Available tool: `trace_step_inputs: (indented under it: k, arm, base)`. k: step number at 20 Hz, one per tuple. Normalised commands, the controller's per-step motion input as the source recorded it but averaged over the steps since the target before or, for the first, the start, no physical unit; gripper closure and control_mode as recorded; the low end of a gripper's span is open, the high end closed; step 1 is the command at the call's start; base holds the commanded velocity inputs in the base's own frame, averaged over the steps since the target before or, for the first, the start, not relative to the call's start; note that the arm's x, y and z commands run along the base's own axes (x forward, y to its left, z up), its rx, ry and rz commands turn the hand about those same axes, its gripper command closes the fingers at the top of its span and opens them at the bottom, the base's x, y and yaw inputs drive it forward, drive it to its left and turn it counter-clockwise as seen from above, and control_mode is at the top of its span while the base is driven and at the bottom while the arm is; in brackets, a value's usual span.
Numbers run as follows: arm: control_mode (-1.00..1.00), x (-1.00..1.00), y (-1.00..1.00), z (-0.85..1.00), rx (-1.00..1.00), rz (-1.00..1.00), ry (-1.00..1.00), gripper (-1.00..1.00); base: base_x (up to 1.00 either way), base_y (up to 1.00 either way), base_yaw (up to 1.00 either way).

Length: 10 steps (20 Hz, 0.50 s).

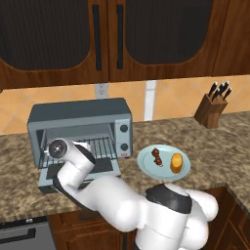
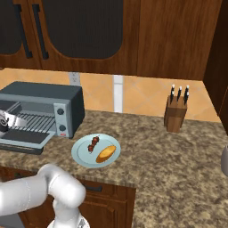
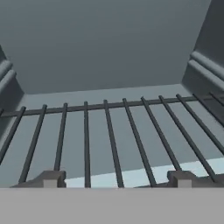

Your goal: Pick up the kebab skewer and baguette bread, and place them inside the toaster oven. Close the toaster oven door and start by setting the timer.

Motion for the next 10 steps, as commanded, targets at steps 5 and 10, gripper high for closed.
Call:
trace_step_inputs:
  k: [5, 10]
  arm:
    - [-1.0, -0.93, -0.25, 0.01, 0.02, 0.0, 0.32, -1.0]
    - [-1.0, -0.75, -0.56, 0.99, 0.11, 0.0, 0.07, -1.0]
  base:
    - [0.0, 0.0, 0.0]
    - [0.0, 0.0, 0.0]
